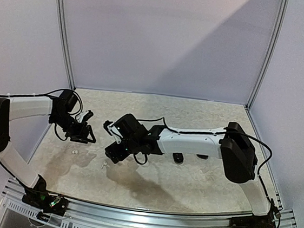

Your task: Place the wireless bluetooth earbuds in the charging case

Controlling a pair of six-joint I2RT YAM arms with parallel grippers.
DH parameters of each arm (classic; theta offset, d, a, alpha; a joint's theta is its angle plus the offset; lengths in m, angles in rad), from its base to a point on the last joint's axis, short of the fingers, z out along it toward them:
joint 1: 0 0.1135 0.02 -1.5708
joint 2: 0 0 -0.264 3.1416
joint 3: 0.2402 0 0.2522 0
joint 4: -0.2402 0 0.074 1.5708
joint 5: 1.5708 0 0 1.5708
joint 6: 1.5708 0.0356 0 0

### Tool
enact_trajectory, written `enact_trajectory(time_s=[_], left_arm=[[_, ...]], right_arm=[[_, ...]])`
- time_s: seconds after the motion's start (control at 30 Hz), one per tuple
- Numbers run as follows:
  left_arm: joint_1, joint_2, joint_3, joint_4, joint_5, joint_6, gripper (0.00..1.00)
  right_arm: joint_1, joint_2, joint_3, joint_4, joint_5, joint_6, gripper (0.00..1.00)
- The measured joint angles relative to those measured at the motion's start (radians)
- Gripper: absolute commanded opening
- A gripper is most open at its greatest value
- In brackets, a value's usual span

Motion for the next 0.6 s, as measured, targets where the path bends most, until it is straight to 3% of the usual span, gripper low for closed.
enact_trajectory(time_s=[0.1, 0.37, 0.6], left_arm=[[0.037, -0.020, -0.021, 0.006, -0.008, 0.000, 0.51], [0.056, -0.036, -0.034, 0.021, -0.009, -0.001, 0.51], [0.056, -0.037, -0.040, 0.030, -0.005, -0.004, 0.51]], right_arm=[[0.022, 0.029, 0.031, 0.016, -0.019, -0.034, 0.75], [0.041, 0.214, 0.306, -0.002, -0.037, -0.012, 0.54], [0.041, 0.284, 0.319, -0.057, -0.061, 0.021, 0.38]])
